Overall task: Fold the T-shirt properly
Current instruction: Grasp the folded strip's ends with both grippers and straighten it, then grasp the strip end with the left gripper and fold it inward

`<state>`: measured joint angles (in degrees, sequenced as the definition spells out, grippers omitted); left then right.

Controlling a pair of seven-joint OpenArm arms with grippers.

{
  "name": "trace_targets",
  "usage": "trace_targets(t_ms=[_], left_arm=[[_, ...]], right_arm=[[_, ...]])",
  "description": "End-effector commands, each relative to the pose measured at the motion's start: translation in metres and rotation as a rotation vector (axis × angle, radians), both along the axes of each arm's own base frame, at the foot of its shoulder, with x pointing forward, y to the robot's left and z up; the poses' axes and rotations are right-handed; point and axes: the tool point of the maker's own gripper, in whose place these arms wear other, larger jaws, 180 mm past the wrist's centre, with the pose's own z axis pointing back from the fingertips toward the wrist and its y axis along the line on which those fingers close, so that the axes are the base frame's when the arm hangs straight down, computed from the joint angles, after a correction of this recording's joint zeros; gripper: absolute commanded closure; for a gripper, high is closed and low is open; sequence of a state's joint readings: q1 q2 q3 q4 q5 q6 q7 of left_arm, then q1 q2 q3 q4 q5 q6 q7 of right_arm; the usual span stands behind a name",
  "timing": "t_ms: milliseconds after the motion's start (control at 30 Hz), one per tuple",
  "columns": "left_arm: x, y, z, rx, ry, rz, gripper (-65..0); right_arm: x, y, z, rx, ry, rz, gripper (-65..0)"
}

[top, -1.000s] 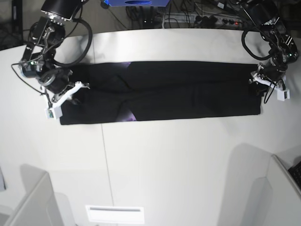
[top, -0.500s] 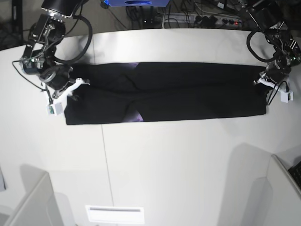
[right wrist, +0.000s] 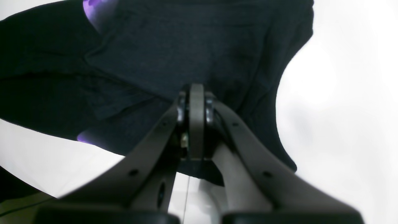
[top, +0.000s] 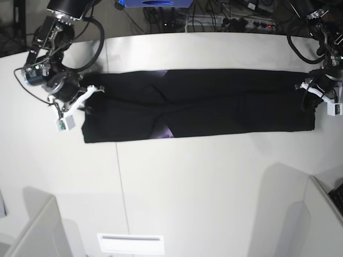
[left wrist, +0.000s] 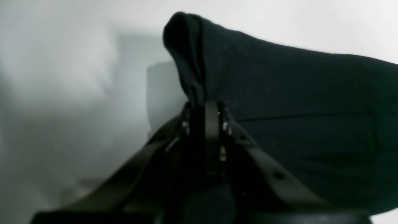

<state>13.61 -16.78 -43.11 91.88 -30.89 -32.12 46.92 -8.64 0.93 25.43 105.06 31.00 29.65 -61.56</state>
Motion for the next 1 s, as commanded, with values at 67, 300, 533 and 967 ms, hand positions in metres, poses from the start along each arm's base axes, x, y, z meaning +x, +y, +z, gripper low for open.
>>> trace_targets(t_ms=[67, 300, 533, 967], left_arm=[[0.005, -0.015, 0.024, 0.027, -0.076, -0.038, 0.0], [0.011, -0.073, 0.037, 0.038, -0.106, -0.192, 0.0], [0.013, -0.109, 0.029, -0.021, -0.107, -0.249, 0.0], [0.022, -0.174, 0.013, -0.132, -0.078, -0.340, 0.0]], right_arm=[[0.009, -0.001, 0.012, 0.004, -0.055, -0.002, 0.0], [0.008, -0.003, 0.011, 0.005, -0.048, -0.014, 0.0], [0.007, -0.037, 0.008, 0.051, 0.008, -0.252, 0.0], [0.003, -0.060, 0.004, 0.092, 0.062, -0.445, 0.0]])
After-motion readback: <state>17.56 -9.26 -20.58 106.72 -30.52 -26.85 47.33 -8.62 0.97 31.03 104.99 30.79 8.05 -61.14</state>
